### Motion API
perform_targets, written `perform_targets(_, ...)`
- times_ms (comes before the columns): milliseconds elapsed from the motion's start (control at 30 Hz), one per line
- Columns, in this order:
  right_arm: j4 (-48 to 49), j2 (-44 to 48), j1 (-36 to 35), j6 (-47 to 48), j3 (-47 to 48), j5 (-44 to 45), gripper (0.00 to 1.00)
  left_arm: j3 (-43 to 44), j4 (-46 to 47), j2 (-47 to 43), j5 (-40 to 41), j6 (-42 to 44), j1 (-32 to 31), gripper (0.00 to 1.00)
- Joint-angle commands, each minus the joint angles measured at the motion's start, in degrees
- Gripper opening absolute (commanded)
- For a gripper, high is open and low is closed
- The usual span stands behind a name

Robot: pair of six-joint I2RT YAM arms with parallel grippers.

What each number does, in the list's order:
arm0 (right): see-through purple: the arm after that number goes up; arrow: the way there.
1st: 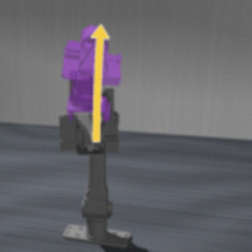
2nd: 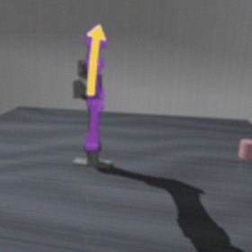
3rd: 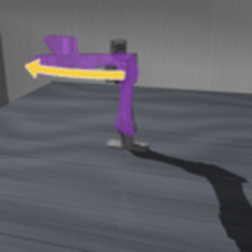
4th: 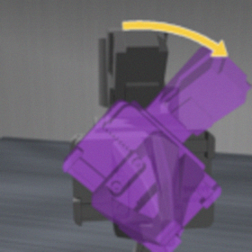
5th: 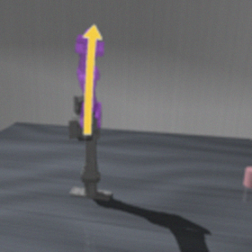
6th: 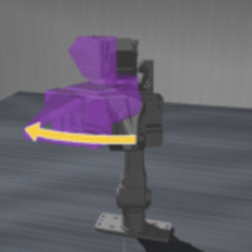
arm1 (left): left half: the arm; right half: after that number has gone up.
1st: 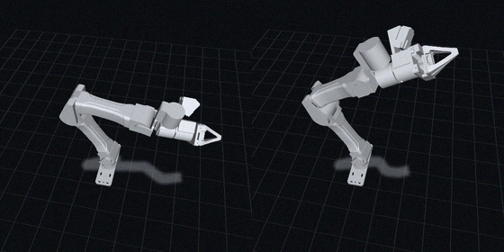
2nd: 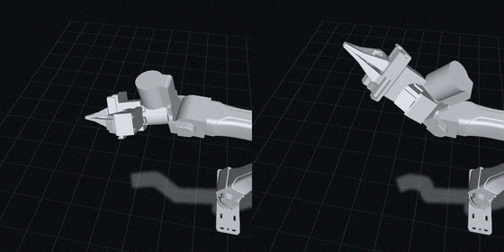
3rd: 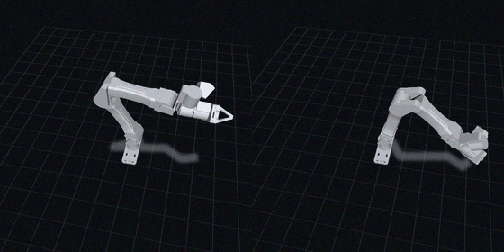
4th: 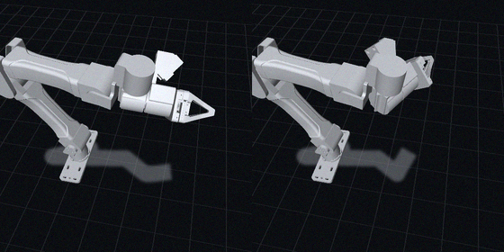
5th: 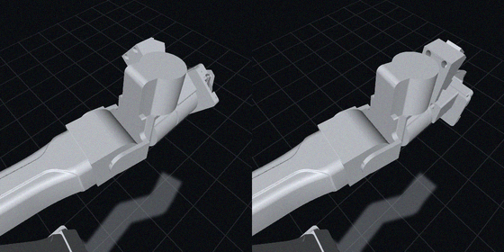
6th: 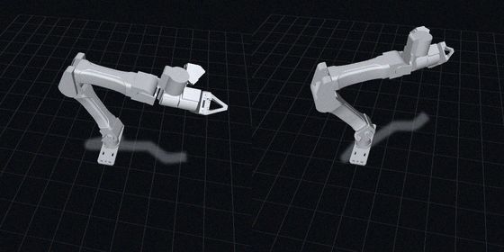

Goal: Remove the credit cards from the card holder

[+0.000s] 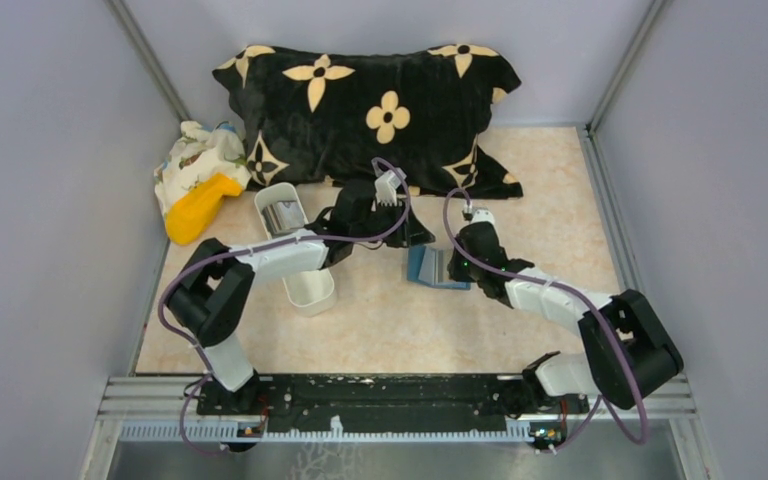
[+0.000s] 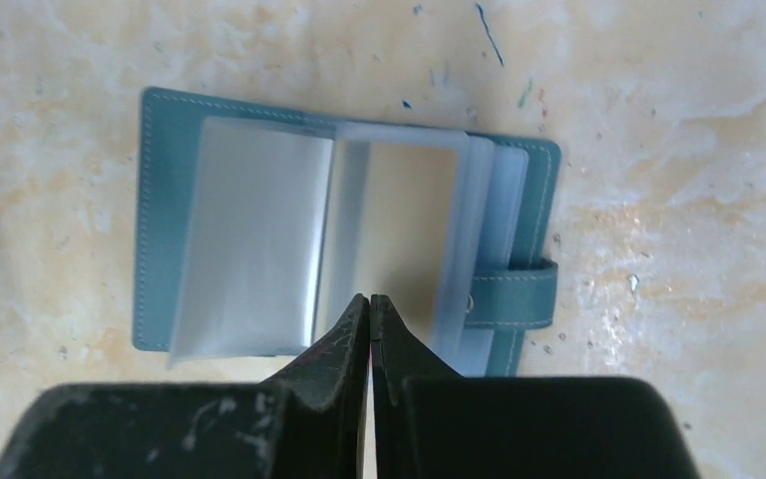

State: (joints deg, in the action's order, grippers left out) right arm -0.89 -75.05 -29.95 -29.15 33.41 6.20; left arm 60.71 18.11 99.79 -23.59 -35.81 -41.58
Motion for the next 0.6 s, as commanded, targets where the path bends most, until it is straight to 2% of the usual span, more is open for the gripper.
perform_targets(0, 1.1, 0.6, 0.8, -1.0, -1.7, 1.5, 0.01, 1.3, 2.8, 2.2, -4.0, -2.1, -0.3, 0.42)
perform_targets(133, 2.0, -0.6, 1.2, -2.1, -2.7, 1.4, 0.00, 4.1, 1.1, 6.2, -6.0, -1.8, -2.0, 0.42)
perform_targets(300, 2.9, -1.4, 2.0, -2.9, -3.2, 0.4, 0.00, 3.6, 3.4, 10.6, -7.5, -4.4, -2.5, 0.42)
perform_targets(567, 3.4, 0.6, 3.0, -3.8, -3.7, -0.8, 0.00, 5.9, -2.8, 14.2, -4.4, -2.7, -2.7, 0.42)
